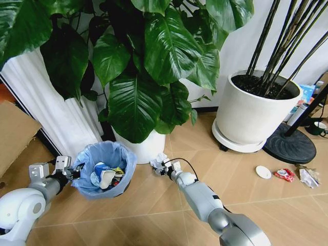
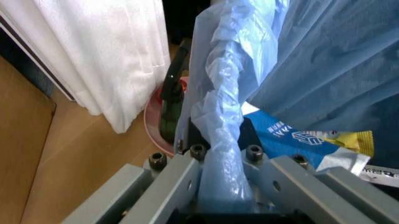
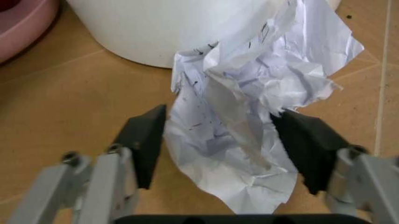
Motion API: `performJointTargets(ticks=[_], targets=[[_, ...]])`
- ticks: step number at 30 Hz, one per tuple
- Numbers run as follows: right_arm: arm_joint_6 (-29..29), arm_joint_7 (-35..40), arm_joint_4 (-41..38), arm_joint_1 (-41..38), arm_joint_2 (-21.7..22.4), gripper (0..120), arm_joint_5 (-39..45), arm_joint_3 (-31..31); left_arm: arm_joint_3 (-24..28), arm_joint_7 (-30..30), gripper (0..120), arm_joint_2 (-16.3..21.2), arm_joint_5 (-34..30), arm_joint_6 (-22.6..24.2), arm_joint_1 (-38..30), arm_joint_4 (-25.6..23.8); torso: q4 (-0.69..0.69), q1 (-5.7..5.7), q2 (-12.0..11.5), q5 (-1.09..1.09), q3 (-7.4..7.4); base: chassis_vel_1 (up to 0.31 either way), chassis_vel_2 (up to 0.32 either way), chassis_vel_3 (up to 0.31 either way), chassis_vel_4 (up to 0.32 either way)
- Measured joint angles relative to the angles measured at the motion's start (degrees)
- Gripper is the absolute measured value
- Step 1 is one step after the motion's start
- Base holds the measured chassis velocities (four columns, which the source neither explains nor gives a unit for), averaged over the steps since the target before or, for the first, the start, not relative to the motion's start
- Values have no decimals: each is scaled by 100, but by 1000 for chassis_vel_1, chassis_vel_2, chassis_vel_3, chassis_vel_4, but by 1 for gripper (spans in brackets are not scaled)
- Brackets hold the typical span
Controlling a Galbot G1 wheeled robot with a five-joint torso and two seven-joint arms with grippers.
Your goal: Pick up the trash bin and place the garbage on the floor into it.
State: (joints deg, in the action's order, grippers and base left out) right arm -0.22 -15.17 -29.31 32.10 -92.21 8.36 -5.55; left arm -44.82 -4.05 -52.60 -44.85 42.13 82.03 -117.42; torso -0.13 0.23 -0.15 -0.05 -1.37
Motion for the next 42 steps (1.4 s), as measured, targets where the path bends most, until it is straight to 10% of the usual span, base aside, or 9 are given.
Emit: performJointTargets(ticks=[16,42], targets=[[5,17,-77,46,5,0,-57,-118,5,-9,0,-13,-1,0,23,-27,0,0,0,0,0,0,0,0,0],[-789,441,-4605,1963,1758,0,1236,492,-49,15,0,-46,28,0,220,-177,1,-1,1,2,1,0,0,0,0]])
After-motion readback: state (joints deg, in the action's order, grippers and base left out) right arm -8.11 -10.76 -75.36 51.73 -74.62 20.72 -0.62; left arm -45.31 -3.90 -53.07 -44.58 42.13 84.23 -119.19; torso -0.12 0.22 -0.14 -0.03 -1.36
